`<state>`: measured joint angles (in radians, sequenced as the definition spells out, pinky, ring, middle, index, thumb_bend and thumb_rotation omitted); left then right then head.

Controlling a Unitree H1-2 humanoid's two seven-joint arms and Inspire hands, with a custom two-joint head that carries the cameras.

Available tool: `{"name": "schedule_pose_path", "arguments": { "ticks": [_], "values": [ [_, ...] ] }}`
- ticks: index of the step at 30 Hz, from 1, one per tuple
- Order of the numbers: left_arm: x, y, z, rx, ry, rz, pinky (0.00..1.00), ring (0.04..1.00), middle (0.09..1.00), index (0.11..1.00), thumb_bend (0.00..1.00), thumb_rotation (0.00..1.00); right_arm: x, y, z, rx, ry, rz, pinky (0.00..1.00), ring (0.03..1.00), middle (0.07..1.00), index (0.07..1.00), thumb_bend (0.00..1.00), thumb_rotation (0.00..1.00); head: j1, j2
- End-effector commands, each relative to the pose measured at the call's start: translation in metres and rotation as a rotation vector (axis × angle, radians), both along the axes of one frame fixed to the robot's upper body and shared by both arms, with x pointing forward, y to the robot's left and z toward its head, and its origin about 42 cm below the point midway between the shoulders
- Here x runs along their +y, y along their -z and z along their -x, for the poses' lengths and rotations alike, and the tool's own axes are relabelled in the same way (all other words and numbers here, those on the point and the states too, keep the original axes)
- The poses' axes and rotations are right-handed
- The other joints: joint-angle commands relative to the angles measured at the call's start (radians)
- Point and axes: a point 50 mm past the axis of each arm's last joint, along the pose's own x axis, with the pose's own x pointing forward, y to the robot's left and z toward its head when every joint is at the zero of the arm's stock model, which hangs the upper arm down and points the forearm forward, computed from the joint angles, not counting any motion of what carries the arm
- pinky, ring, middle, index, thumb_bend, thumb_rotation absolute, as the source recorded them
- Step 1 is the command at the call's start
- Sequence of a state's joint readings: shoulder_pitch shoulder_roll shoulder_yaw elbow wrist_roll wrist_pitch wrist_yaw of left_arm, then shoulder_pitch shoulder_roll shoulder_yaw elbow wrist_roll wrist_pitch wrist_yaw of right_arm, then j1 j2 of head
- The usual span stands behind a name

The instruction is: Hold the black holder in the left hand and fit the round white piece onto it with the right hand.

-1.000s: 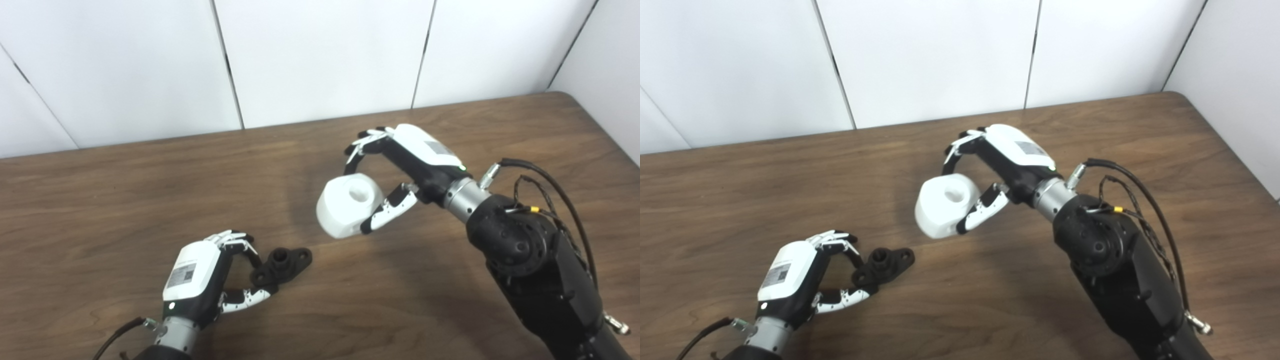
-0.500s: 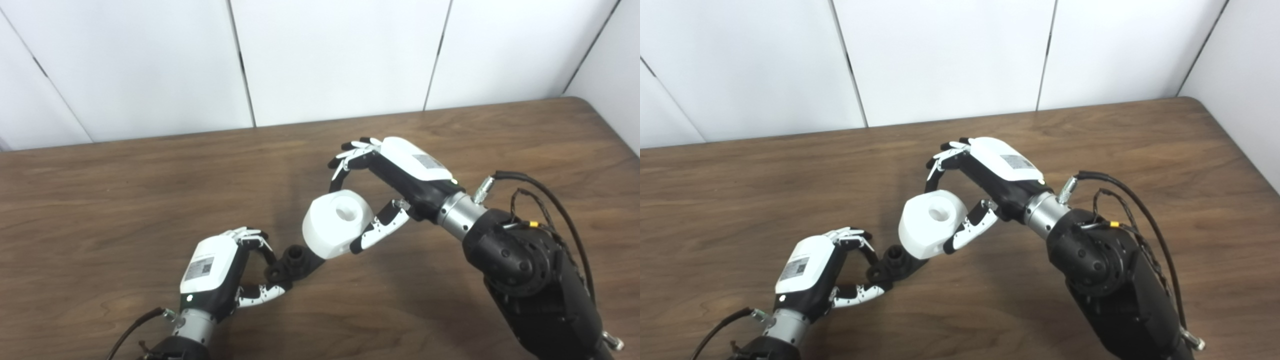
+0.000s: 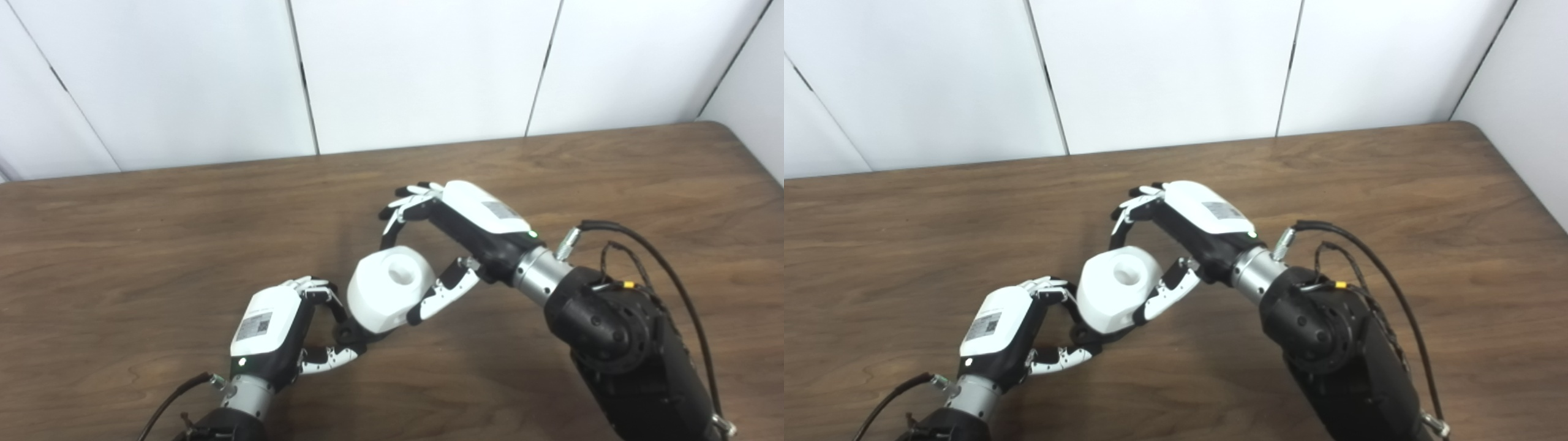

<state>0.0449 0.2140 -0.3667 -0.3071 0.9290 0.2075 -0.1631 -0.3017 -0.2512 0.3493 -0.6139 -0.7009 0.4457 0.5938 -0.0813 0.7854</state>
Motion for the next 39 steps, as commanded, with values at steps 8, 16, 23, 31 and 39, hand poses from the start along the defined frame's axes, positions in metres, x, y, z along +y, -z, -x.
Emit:
{"name": "schedule_pose_path", "arguments": {
  "ticks": [8, 16, 23, 31, 39],
  "values": [
    [-0.007, 0.013, 0.006, 0.093, 0.034, -0.018, 0.86, 0.858, 0.779, 0.487, 0.52, 0.05, 0.009, -0.011, -0.006, -0.081, -0.025, 0.014, 1.00, 0.942, 0.808, 0.482, 0.52, 0.14, 0.001, 0.001],
    [-0.007, 0.012, 0.006, 0.087, 0.034, -0.017, 0.86, 0.852, 0.775, 0.487, 0.52, 0.05, 0.011, -0.005, -0.010, -0.074, -0.025, 0.026, 1.00, 0.943, 0.811, 0.481, 0.53, 0.14, 0.001, 0.003],
    [-0.008, 0.012, 0.006, 0.091, 0.034, -0.018, 0.86, 0.858, 0.779, 0.487, 0.52, 0.05, 0.014, -0.001, -0.012, -0.076, -0.024, 0.040, 1.00, 0.940, 0.810, 0.481, 0.53, 0.14, -0.004, 0.002],
    [-0.011, 0.010, 0.007, 0.081, 0.039, -0.015, 0.85, 0.852, 0.775, 0.487, 0.52, 0.05, 0.021, 0.000, -0.011, -0.091, -0.040, 0.065, 1.00, 0.954, 0.812, 0.481, 0.52, 0.14, 0.004, 0.010],
    [-0.016, 0.004, 0.007, 0.080, 0.044, -0.011, 0.86, 0.854, 0.774, 0.487, 0.52, 0.05, 0.021, -0.003, -0.010, -0.107, -0.050, 0.076, 1.00, 0.957, 0.812, 0.481, 0.52, 0.14, 0.029, 0.039]
  ]
}}
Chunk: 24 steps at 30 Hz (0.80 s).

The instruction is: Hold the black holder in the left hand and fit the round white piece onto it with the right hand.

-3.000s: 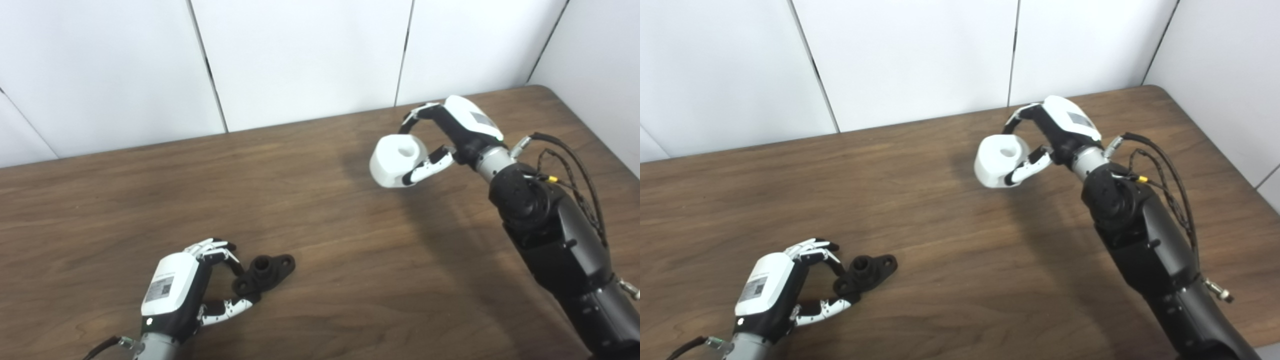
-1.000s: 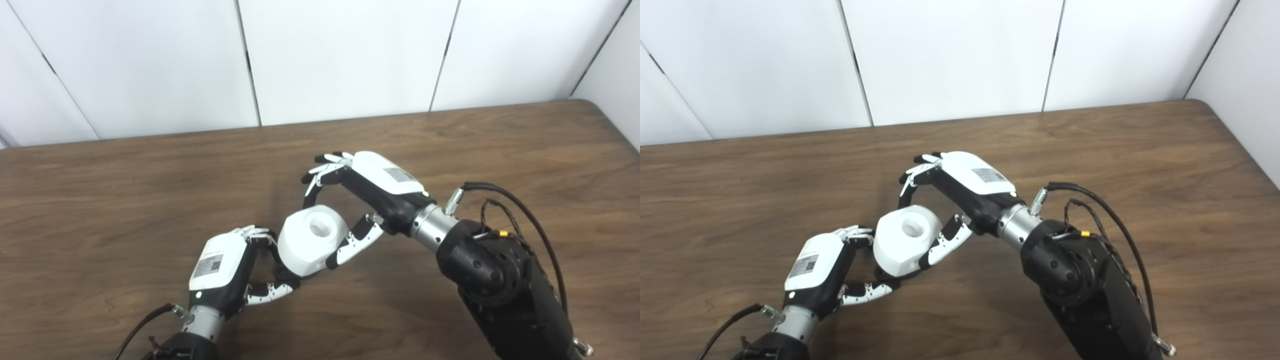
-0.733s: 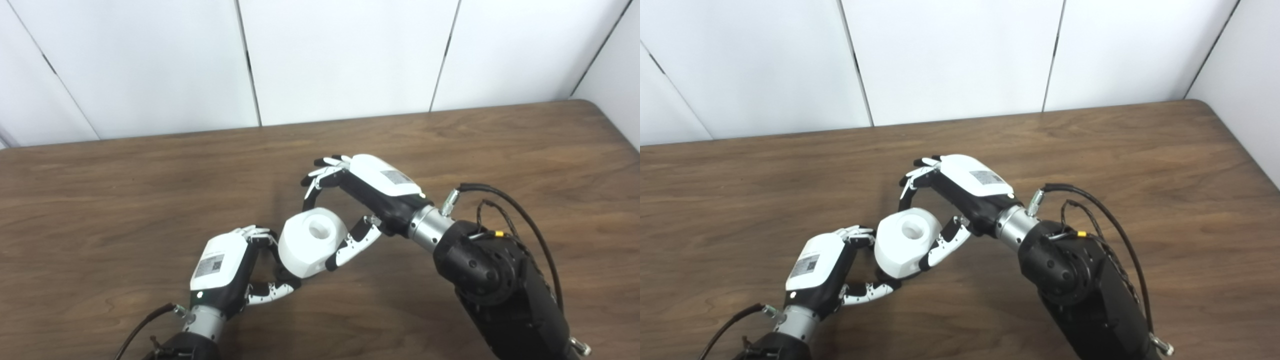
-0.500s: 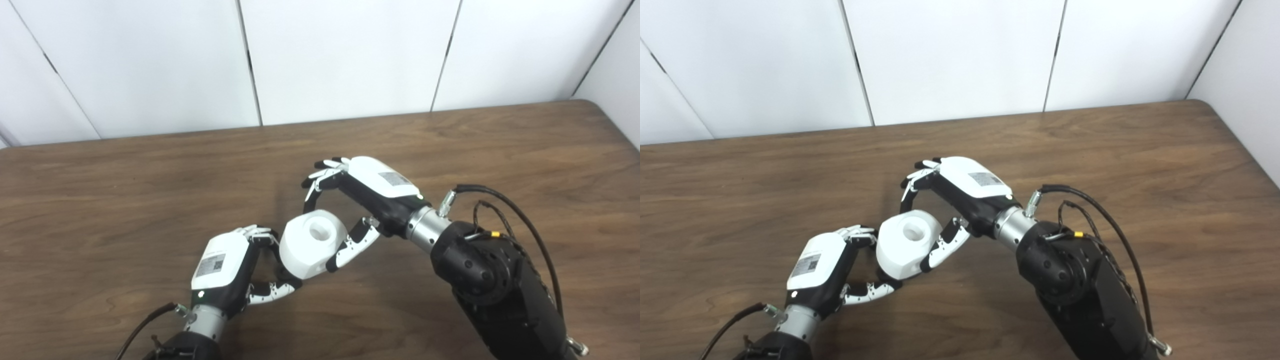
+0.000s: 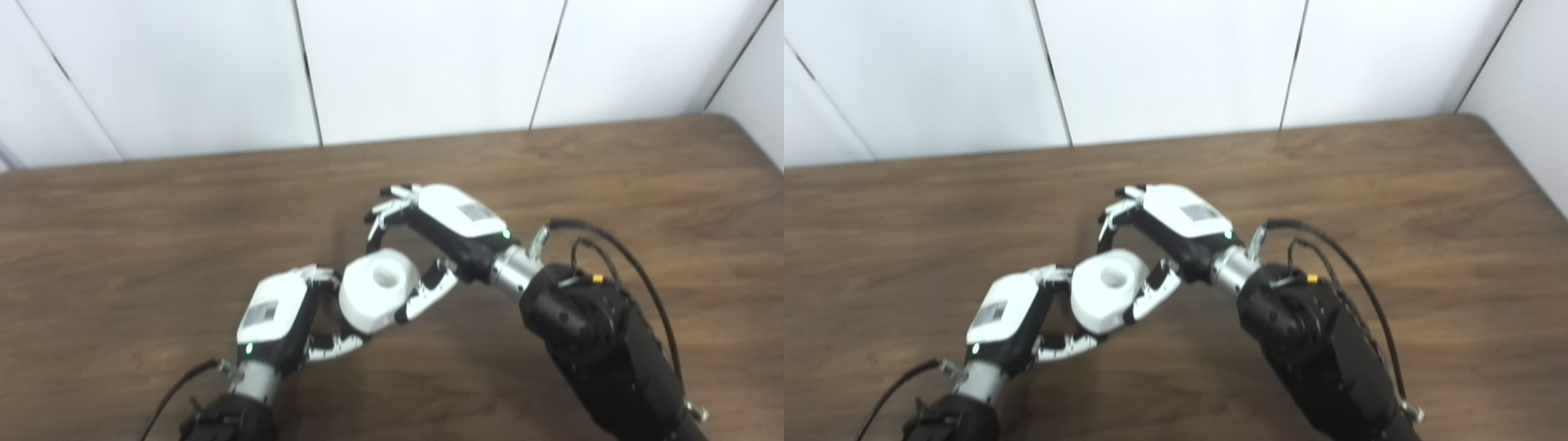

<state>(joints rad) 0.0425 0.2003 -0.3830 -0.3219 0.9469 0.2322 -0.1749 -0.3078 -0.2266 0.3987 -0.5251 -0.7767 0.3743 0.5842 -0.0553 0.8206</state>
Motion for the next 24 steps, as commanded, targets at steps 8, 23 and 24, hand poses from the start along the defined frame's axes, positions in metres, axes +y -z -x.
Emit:
{"name": "schedule_pose_path", "arguments": {
  "ticks": [8, 23, 24],
  "values": [
    [-0.014, 0.002, 0.006, 0.088, 0.042, -0.005, 0.86, 0.860, 0.783, 0.487, 0.52, 0.05, 0.001, -0.023, -0.002, -0.109, -0.043, 0.019, 1.00, 0.958, 0.814, 0.482, 0.52, 0.14, 0.030, 0.027],
    [-0.023, -0.003, 0.005, 0.090, 0.040, -0.005, 0.87, 0.854, 0.786, 0.487, 0.52, 0.05, -0.005, -0.024, -0.003, -0.108, -0.056, 0.029, 1.00, 0.951, 0.811, 0.481, 0.53, 0.14, 0.145, 0.053],
    [-0.023, -0.003, 0.005, 0.088, 0.041, -0.005, 0.87, 0.850, 0.785, 0.486, 0.52, 0.05, -0.006, -0.023, -0.003, -0.109, -0.058, 0.027, 1.00, 0.950, 0.811, 0.482, 0.53, 0.14, 0.140, 0.055]
  ]
}}
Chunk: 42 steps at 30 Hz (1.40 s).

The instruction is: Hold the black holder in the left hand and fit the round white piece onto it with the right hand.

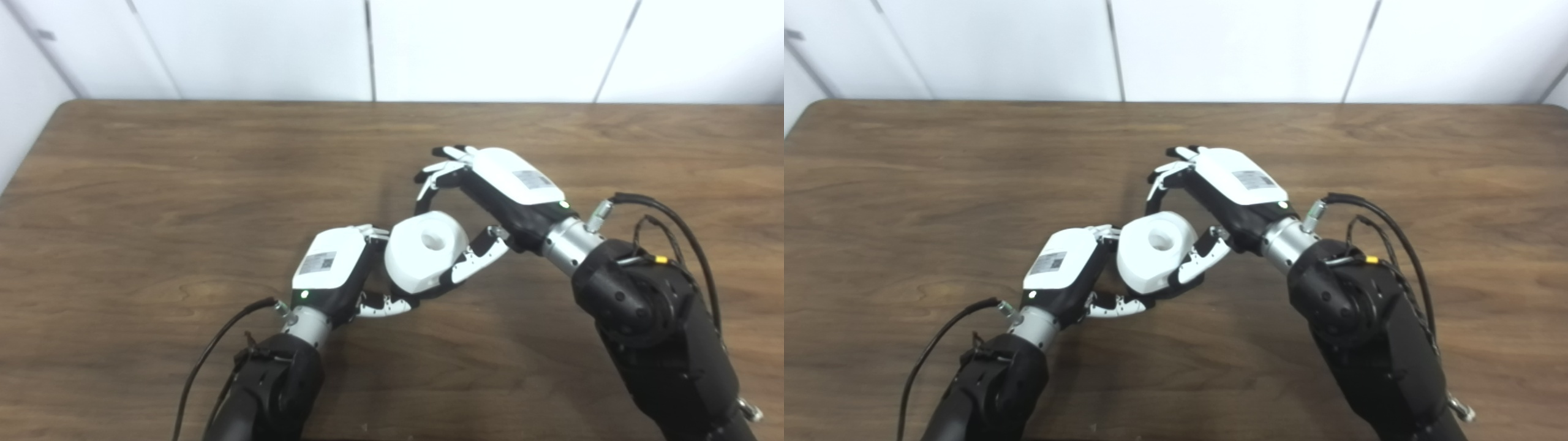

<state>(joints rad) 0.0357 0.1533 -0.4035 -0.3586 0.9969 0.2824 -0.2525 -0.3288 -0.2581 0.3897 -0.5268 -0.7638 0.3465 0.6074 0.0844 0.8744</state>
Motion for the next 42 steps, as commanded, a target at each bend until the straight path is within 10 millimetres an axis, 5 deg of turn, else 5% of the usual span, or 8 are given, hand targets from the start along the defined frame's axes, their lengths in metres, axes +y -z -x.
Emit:
{"name": "schedule_pose_path", "arguments": {
  "ticks": [1, 24, 42],
  "values": [
    [-0.005, 0.005, 0.003, 0.054, 0.034, -0.005, 0.86, 0.848, 0.784, 0.486, 0.52, 0.05, 0.001, -0.017, 0.000, -0.087, -0.033, -0.012, 1.00, 0.949, 0.811, 0.482, 0.53, 0.14, -0.004, 0.002],
    [0.011, 0.006, 0.003, 0.058, 0.035, -0.017, 0.87, 0.859, 0.784, 0.486, 0.52, 0.05, -0.004, -0.028, -0.001, -0.098, -0.004, -0.015, 1.00, 0.958, 0.815, 0.480, 0.53, 0.14, -0.122, -0.004],
    [0.016, 0.009, 0.003, 0.050, 0.047, -0.018, 0.85, 0.855, 0.777, 0.486, 0.52, 0.05, -0.007, -0.042, 0.000, -0.125, 0.020, -0.008, 1.00, 0.964, 0.816, 0.481, 0.53, 0.14, -0.137, -0.002]
  ]
}}
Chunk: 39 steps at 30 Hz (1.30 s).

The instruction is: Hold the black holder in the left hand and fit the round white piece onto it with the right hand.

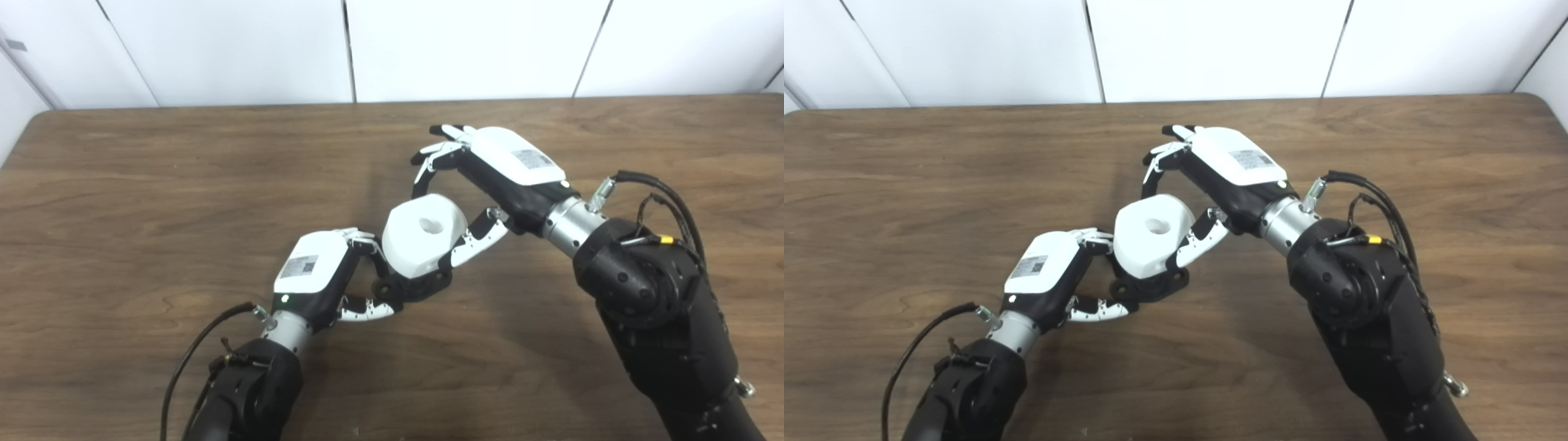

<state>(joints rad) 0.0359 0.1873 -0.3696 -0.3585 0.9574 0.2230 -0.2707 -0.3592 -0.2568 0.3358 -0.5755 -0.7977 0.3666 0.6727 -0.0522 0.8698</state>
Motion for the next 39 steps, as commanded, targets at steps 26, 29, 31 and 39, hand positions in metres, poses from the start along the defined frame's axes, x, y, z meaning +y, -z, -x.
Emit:
{"name": "schedule_pose_path", "arguments": {
  "ticks": [26, 29, 31, 39],
  "values": [
    [0.000, 0.006, 0.004, 0.056, 0.000, -0.001, 0.86, 0.855, 0.780, 0.486, 0.52, 0.05, 0.008, -0.005, 0.002, -0.041, -0.046, 0.044, 0.99, 0.957, 0.809, 0.481, 0.53, 0.14, -0.002, 0.015],
    [0.000, 0.005, 0.004, 0.055, 0.000, -0.003, 0.85, 0.856, 0.781, 0.486, 0.52, 0.05, 0.009, -0.003, 0.002, -0.042, -0.046, 0.057, 0.99, 0.960, 0.812, 0.481, 0.53, 0.14, -0.006, 0.020],
    [0.000, 0.005, 0.004, 0.056, -0.002, 0.000, 0.85, 0.856, 0.782, 0.486, 0.52, 0.05, 0.009, -0.001, 0.002, -0.043, -0.048, 0.060, 0.99, 0.958, 0.811, 0.481, 0.53, 0.14, -0.007, 0.021],
    [-0.001, 0.004, 0.003, 0.053, 0.000, -0.003, 0.85, 0.856, 0.779, 0.486, 0.52, 0.05, 0.010, 0.004, 0.003, -0.042, -0.052, 0.093, 1.00, 0.964, 0.815, 0.482, 0.53, 0.14, -0.013, 0.022]
  ]
}}
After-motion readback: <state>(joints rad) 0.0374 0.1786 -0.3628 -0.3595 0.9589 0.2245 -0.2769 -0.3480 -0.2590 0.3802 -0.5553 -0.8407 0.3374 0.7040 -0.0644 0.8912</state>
